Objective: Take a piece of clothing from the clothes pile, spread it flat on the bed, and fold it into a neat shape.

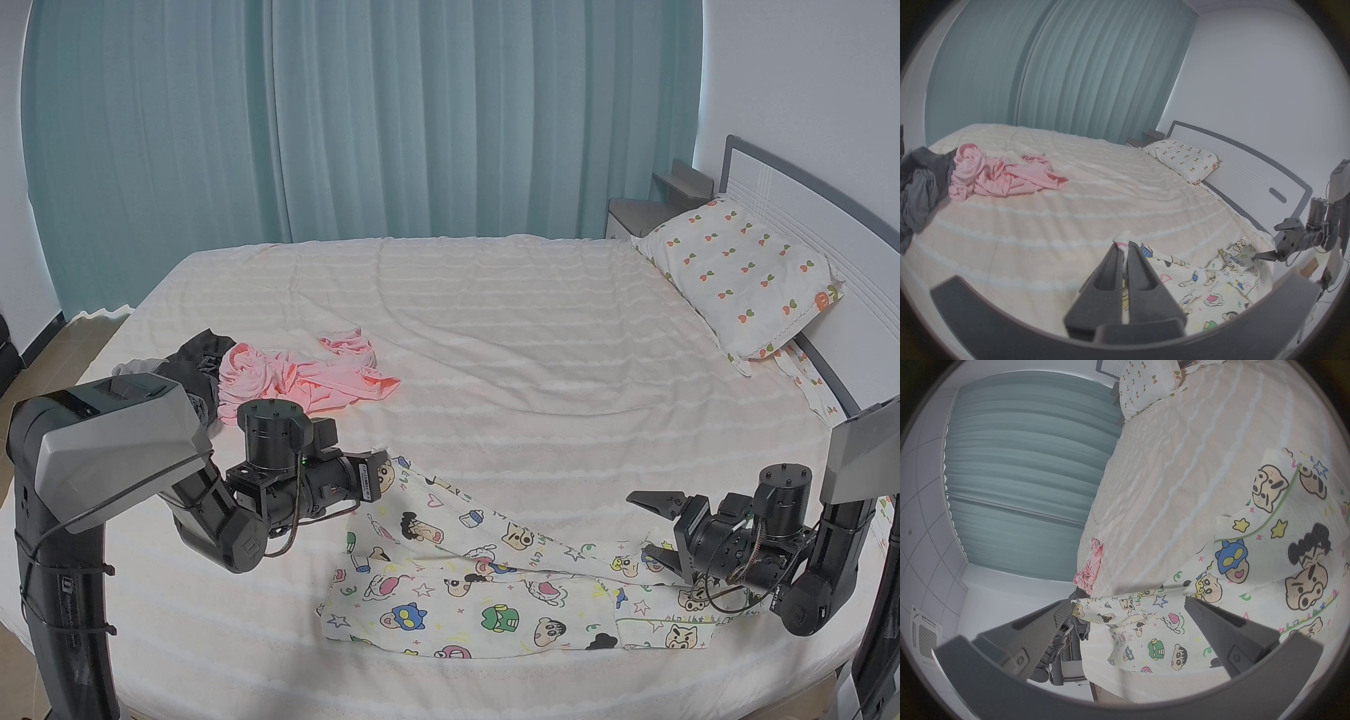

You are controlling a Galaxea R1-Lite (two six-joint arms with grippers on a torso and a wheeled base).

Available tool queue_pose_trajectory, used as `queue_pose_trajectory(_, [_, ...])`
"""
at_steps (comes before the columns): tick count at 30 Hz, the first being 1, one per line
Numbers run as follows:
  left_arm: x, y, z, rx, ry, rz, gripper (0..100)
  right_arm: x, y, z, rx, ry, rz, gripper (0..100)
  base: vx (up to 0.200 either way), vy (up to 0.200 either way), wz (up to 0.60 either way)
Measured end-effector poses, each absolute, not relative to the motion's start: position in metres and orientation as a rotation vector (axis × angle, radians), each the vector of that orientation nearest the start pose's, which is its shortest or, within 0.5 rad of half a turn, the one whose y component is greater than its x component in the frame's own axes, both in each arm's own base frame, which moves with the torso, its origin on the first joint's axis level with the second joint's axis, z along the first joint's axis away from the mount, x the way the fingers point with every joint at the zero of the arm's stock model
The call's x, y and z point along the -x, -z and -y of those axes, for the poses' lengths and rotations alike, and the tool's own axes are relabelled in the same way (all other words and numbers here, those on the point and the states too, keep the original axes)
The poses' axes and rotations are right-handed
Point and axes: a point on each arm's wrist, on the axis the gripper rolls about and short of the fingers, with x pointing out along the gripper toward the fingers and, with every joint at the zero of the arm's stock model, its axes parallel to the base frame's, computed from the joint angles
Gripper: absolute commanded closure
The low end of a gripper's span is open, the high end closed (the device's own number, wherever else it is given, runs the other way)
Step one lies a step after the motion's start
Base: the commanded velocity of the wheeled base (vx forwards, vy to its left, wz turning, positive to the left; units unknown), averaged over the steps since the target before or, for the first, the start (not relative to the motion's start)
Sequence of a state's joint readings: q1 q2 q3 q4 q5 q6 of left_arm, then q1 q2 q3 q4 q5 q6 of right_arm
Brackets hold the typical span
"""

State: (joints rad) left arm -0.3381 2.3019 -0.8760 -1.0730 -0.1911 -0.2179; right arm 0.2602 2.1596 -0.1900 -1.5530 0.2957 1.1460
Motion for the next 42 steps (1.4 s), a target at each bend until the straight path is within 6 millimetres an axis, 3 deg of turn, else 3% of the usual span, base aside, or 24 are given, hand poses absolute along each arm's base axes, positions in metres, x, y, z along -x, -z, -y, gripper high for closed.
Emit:
queue_pose_trajectory(7, [-0.372, -0.024, 0.146, 0.141, 0.472, -0.389, 100, -0.251, -0.018, -0.074, -1.105, -0.246, -0.689, 0, 0.000, 0.000, 0.00])
queue_pose_trajectory(14, [-0.361, -0.019, 0.144, 0.068, 0.488, -0.336, 100, -0.251, -0.018, -0.074, -1.106, -0.246, -0.689, 0, 0.000, 0.000, 0.00])
queue_pose_trajectory(30, [-0.303, 0.003, 0.121, 0.026, 0.494, -0.339, 100, -0.250, -0.018, -0.073, -1.105, -0.246, -0.689, 0, 0.000, 0.000, 0.00])
queue_pose_trajectory(42, [-0.251, 0.041, 0.102, -0.027, 0.493, -0.617, 100, -0.249, -0.018, -0.075, -1.103, -0.249, -0.694, 0, 0.000, 0.000, 0.00])
